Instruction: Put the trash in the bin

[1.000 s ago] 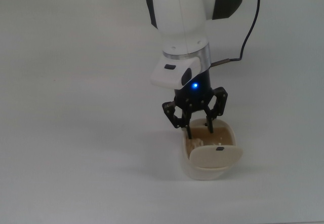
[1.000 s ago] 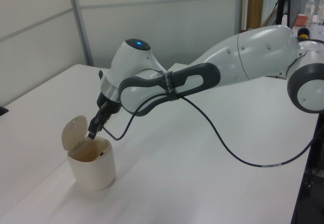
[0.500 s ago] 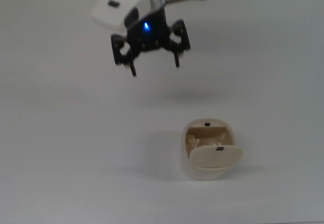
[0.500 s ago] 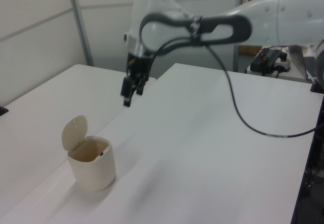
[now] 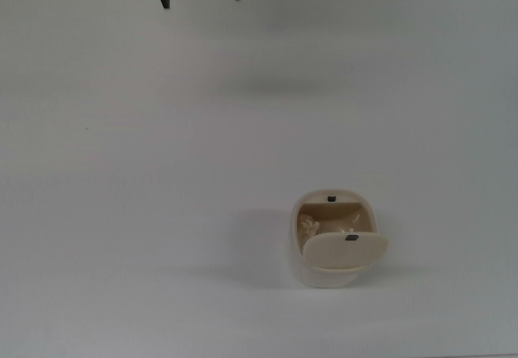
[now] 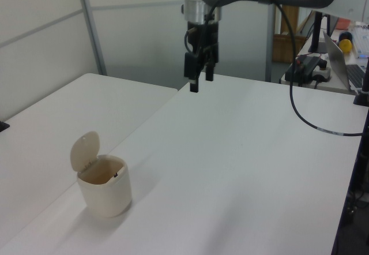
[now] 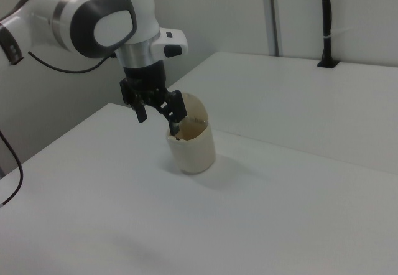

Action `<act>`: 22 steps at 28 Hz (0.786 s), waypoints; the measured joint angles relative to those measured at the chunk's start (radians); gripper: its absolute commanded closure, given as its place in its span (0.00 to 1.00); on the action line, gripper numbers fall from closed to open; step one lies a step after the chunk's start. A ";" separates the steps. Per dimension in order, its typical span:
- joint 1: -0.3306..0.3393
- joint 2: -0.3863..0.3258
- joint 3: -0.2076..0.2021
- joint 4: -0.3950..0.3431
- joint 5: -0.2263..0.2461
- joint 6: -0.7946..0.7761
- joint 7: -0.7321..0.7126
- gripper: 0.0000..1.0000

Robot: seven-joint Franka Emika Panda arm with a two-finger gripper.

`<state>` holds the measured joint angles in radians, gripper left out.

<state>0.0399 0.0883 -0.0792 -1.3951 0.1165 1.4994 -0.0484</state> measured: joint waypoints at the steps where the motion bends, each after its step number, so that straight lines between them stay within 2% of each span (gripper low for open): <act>1: 0.000 -0.004 -0.003 -0.001 -0.013 -0.006 0.012 0.00; 7: 0.001 -0.003 0.000 -0.010 -0.129 -0.009 0.018 0.00; 9: 0.001 -0.001 0.001 -0.011 -0.146 -0.009 0.018 0.00; 22: 0.001 0.006 -0.008 -0.024 -0.162 -0.009 0.015 0.00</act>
<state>0.0407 0.0948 -0.0872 -1.4193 -0.0452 1.4909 -0.0332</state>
